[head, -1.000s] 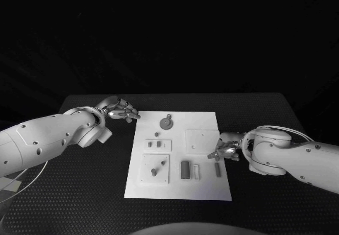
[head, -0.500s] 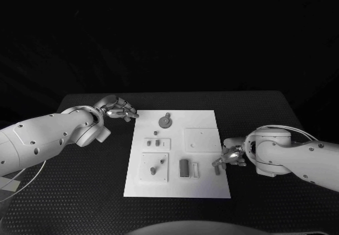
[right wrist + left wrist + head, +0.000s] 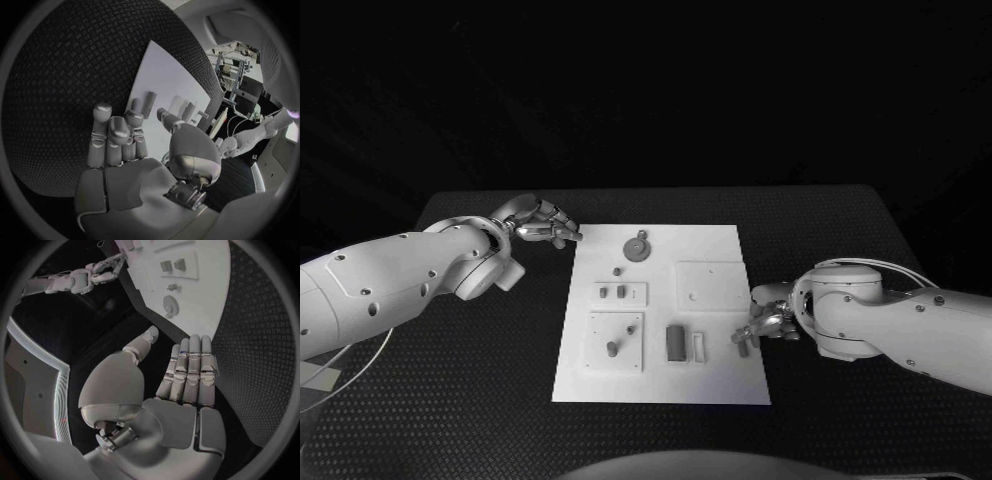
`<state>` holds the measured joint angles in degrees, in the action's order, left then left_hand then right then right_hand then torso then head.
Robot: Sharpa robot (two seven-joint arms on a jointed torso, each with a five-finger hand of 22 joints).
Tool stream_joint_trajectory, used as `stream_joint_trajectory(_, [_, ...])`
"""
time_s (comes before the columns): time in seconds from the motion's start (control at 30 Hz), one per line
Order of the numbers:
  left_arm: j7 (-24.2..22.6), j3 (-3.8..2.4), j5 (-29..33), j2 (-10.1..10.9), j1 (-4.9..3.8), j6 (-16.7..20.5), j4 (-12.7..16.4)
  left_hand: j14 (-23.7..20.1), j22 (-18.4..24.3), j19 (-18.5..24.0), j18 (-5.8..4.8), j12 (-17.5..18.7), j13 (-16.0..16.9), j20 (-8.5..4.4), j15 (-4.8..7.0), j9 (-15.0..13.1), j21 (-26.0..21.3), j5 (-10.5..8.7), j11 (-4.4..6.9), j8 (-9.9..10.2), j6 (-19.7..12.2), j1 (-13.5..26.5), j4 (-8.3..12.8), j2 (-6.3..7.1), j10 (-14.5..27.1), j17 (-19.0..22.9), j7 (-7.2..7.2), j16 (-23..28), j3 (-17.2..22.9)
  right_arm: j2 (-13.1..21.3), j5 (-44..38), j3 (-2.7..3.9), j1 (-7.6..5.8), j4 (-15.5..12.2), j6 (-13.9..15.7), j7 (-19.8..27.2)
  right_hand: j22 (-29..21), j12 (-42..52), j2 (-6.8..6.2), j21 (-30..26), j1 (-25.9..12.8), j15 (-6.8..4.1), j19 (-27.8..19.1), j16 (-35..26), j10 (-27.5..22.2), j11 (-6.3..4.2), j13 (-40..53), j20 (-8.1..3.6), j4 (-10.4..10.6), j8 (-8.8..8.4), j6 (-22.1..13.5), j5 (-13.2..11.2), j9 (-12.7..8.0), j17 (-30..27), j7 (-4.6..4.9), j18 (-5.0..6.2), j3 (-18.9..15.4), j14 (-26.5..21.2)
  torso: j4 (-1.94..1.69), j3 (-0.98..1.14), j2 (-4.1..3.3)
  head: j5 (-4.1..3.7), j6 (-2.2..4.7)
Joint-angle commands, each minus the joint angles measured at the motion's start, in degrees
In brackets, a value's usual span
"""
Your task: Assemble the parts on the task board
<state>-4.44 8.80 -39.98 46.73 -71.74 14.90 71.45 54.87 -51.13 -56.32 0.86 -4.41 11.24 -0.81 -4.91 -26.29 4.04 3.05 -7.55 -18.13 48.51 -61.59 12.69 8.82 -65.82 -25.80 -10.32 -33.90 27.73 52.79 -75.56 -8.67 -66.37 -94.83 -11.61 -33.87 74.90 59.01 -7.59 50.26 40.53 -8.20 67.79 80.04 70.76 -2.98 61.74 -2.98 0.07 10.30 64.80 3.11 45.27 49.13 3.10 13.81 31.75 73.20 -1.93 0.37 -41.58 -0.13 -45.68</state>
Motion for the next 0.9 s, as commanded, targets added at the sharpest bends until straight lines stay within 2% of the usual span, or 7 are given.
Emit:
stream_joint_trajectory(0.03, [-0.23,-0.02,0.03,0.03,-0.05,-0.35,0.15,0.49,0.08,0.03,0.87,0.22,0.09,0.04,0.04,0.06,0.08,-0.15,0.02,-0.37,0.35,0.33,-0.32,-0.16,-0.53,-0.1,0.07,0.36,0.0,-0.45,-1.06,-0.32,0.14,0.4,-0.73,-0.03,1.11,0.43,0.5,0.28,0.26,-0.47,0.11,0.33,0.15,-0.17,0.1,-0.23,-0.68,-0.13,0.41,-0.1,-0.16,0.14,0.05,1.19,-0.11,0.1,0.02,0.02,-0.01,0.12,0.04])
stream_joint_trajectory(0.17, [-0.29,-0.02,0.03,0.04,-0.05,-0.34,0.17,0.49,0.09,0.03,0.87,0.22,0.09,0.04,0.04,0.06,0.07,-0.15,0.02,-0.38,0.36,0.33,-0.33,-0.15,-0.54,-0.12,0.07,0.38,0.01,-0.92,-1.06,-0.65,0.24,0.78,-0.7,0.07,1.11,0.5,0.77,0.35,0.37,-0.49,0.08,0.37,0.1,-0.17,0.12,-0.25,-1.35,-0.15,0.44,-0.11,-0.3,0.22,0.05,1.19,-0.25,0.06,0.02,0.02,0.01,0.15,-0.02])
stream_joint_trajectory(0.5, [-0.35,-0.02,0.03,-0.02,-0.05,-0.38,0.13,0.49,0.09,0.04,0.87,0.22,0.1,0.04,0.03,0.06,0.07,-0.15,0.03,-0.38,0.37,0.33,-0.38,-0.14,-0.56,-0.17,0.08,0.42,0.03,-2.22,-1.05,-0.78,0.8,2.32,-0.09,0.35,1.08,0.63,1.63,0.48,0.48,-0.49,0.05,0.4,0.04,-0.17,0.14,-0.23,-2.93,-0.15,0.52,-0.1,-0.58,0.36,0.07,1.19,-0.48,0.02,0.06,0.09,-0.01,0.26,-0.13])
stream_joint_trajectory(0.63, [-0.36,-0.02,0.03,-0.03,-0.04,-0.4,0.13,0.49,0.09,0.05,0.87,0.22,0.1,0.04,0.03,0.07,0.07,-0.15,0.03,-0.39,0.38,0.33,-0.39,-0.14,-0.57,-0.19,0.08,0.44,0.03,-2.89,-1.07,-0.82,1.14,3.03,-0.03,0.39,1.03,0.7,2.45,0.57,0.96,-0.48,0.0,0.37,-0.03,-0.12,0.08,-0.19,-5.81,-0.17,0.5,-0.1,-0.88,0.47,0.12,1.19,-0.61,0.0,0.03,0.07,0.0,0.27,-0.21])
stream_joint_trajectory(0.73, [-0.35,-0.02,0.02,-0.03,-0.04,-0.39,0.11,0.49,0.09,0.05,0.87,0.22,0.1,0.03,0.04,0.07,0.07,-0.15,0.04,-0.39,0.38,0.32,-0.39,-0.14,-0.57,-0.2,0.08,0.45,0.04,-3.18,-1.26,-0.85,1.57,3.18,-0.07,0.43,1.0,0.67,3.87,0.62,2.29,-0.45,-0.01,0.27,-0.14,-0.03,-0.02,-0.17,-9.6,-0.22,0.28,-0.08,-1.06,0.51,0.2,1.19,-0.45,-0.02,0.02,0.06,0.02,0.3,-0.22])
stream_joint_trajectory(0.8, [-0.34,-0.02,0.02,0.0,-0.04,-0.38,0.11,0.49,0.1,0.05,0.87,0.22,0.1,0.03,0.04,0.07,0.07,-0.15,0.04,-0.39,0.38,0.32,-0.4,-0.14,-0.57,-0.21,0.08,0.45,0.04,-3.27,-1.63,-0.86,1.72,3.14,-0.39,0.41,1.0,0.68,4.79,0.67,4.55,-0.42,0.01,0.2,-0.21,0.06,-0.07,-0.24,-13.45,-0.33,-0.05,-0.09,-1.17,0.53,0.3,1.19,0.15,-0.01,0.02,0.07,0.01,0.32,-0.25])
stream_joint_trajectory(0.9, [-0.33,-0.02,0.01,0.02,-0.04,-0.37,0.11,0.5,0.1,0.06,0.87,0.23,0.1,0.03,0.04,0.08,0.07,-0.15,0.04,-0.38,0.37,0.29,-0.41,-0.12,-0.57,-0.25,0.08,0.49,0.06,-3.32,-1.81,-0.9,1.85,3.14,-0.7,0.41,1.0,0.68,4.79,0.67,4.55,-0.42,0.01,0.2,-0.21,0.06,-0.07,-0.24,-13.45,-0.33,-0.05,-0.09,-1.17,0.53,0.3,1.19,0.15,-0.01,0.05,0.06,0.02,0.34,-0.27])
